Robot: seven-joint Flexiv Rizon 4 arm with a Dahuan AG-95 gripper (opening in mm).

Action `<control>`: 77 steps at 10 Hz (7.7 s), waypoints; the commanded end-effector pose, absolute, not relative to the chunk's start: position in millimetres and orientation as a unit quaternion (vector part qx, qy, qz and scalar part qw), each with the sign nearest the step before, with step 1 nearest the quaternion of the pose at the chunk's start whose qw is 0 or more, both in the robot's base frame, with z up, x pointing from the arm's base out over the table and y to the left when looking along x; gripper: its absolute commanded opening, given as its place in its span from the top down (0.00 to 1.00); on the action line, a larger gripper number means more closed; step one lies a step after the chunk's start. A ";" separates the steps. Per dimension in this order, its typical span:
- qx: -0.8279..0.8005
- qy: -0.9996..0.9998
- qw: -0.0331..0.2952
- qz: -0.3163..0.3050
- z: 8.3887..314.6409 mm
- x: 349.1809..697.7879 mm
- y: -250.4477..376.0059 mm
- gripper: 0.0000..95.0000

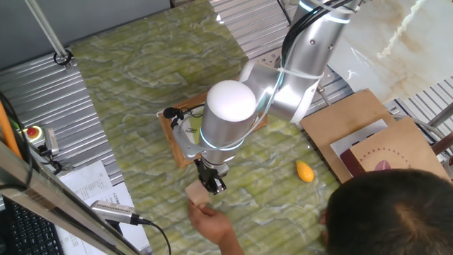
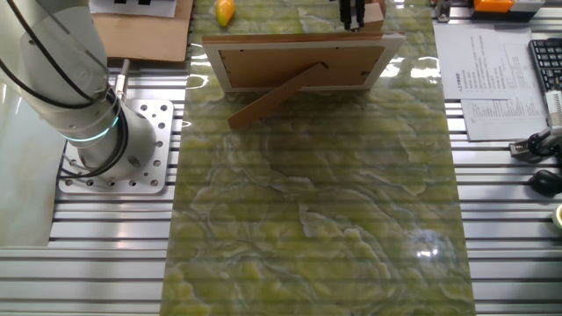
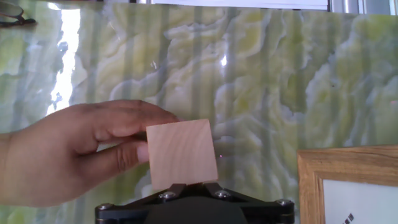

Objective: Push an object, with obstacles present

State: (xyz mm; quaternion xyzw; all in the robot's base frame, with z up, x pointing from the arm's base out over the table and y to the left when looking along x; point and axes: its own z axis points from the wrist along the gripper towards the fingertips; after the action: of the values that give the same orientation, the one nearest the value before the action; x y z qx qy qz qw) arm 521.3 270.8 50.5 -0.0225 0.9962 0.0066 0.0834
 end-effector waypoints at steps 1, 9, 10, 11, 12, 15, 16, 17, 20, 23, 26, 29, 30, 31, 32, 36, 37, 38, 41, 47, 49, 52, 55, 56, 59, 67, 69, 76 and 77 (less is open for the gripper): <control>-0.022 0.996 0.084 0.006 52.1 520.9 270.5 1.00; -0.024 0.996 0.083 0.005 52.5 521.3 270.8 1.00; -0.024 0.996 0.082 0.005 52.5 521.3 270.8 1.00; -0.025 0.996 0.080 0.005 52.5 521.3 270.8 1.00; -0.026 0.997 0.075 0.005 52.5 521.3 270.8 1.00; -0.036 0.998 0.048 0.005 52.5 521.3 270.8 1.00; -0.036 0.999 0.037 0.004 52.5 521.3 270.8 1.00; -0.034 0.999 0.030 0.004 52.5 521.3 270.8 1.00; -0.033 0.999 0.023 0.004 51.5 510.1 270.3 1.00; -0.030 0.999 0.026 0.005 51.8 512.3 270.6 1.00; -0.031 0.999 0.029 0.005 49.0 515.9 270.7 1.00; -0.029 0.999 0.032 0.005 47.9 527.4 272.2 1.00; -0.027 0.999 0.033 0.004 47.3 531.2 272.8 1.00; -0.027 0.999 0.033 0.004 46.7 532.6 273.0 1.00; -0.025 0.999 0.038 0.004 45.0 538.2 273.7 1.00; -0.019 0.999 0.042 0.005 46.2 553.0 276.6 1.00; -0.018 0.999 0.043 0.005 46.3 556.8 277.5 1.00; -0.018 0.999 0.043 0.005 46.3 559.1 277.9 1.00; -0.016 0.999 0.045 0.005 46.1 564.2 278.3 1.00; -0.021 0.999 0.049 0.005 49.0 575.0 271.3 1.00; -0.023 0.998 0.050 0.005 50.7 578.1 270.0 1.00; -0.024 0.998 0.052 0.005 50.9 583.5 268.0 1.00; -0.026 0.998 0.054 0.005 50.2 589.3 264.5 1.00; -0.026 0.998 0.054 0.005 50.6 593.0 263.4 1.00; -0.029 0.998 0.056 0.005 51.9 598.1 260.0 1.00; -0.033 0.998 0.058 0.005 50.4 608.1 248.9 1.00; -0.036 0.998 0.059 0.005 49.2 608.5 247.0 1.00; -0.034 0.998 0.060 0.004 48.9 615.4 243.3 1.00; -0.035 0.998 0.060 0.004 48.5 615.8 242.9 1.00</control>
State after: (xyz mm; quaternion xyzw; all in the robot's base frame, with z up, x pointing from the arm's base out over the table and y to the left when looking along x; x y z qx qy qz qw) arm 616.5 242.7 48.0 -0.0344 0.9976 0.0038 0.0600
